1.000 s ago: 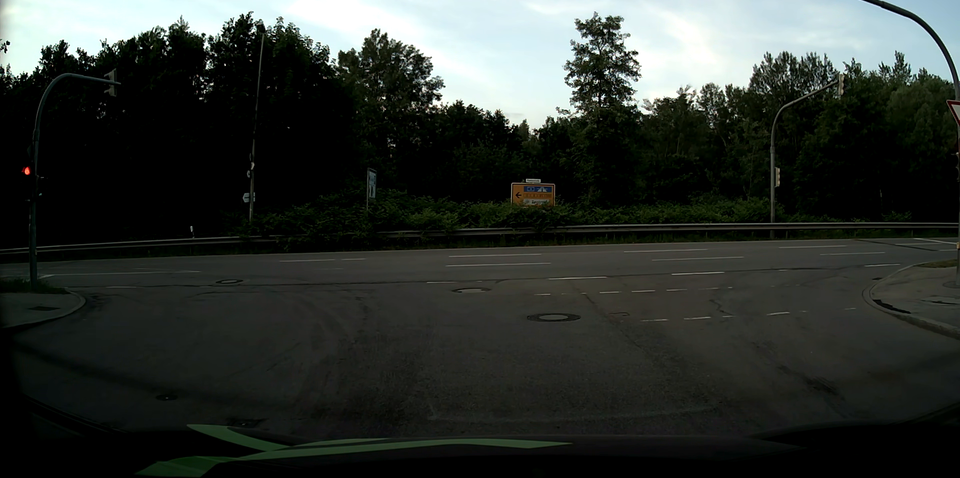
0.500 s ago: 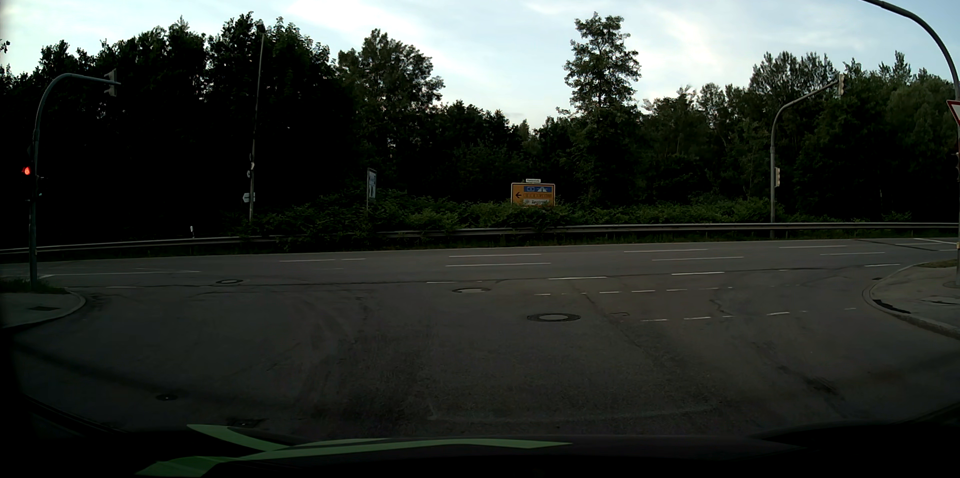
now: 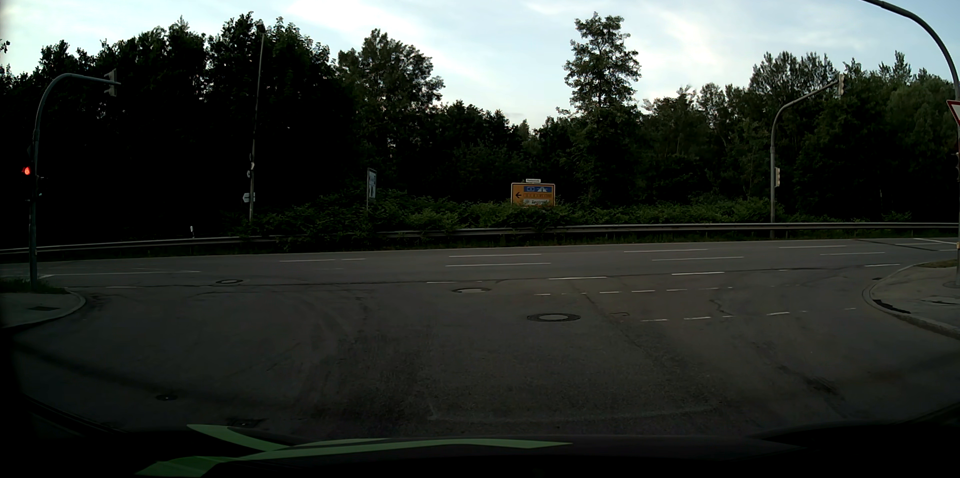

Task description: Follow the waypoints while adhering to traffic rules and regulations

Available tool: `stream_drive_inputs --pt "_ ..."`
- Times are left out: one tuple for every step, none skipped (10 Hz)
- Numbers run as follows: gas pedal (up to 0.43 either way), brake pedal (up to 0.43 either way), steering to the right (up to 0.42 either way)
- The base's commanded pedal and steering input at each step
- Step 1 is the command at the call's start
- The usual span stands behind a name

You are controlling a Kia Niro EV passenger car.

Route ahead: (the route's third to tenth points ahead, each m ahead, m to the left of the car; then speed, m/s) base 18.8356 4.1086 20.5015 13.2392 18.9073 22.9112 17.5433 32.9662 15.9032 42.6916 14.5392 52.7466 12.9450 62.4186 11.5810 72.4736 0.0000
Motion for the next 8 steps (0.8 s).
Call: stream_drive_inputs --pt "0.0 0.317 -0.006" --pt "0.0 0.317 -0.006" --pt "0.0 0.317 -0.006" --pt "0.0 0.317 -0.006" --pt "0.0 0.317 -0.006" --pt "0.0 0.323 -0.006" --pt "0.0 0.317 -0.006" --pt "0.0 0.317 -0.006"
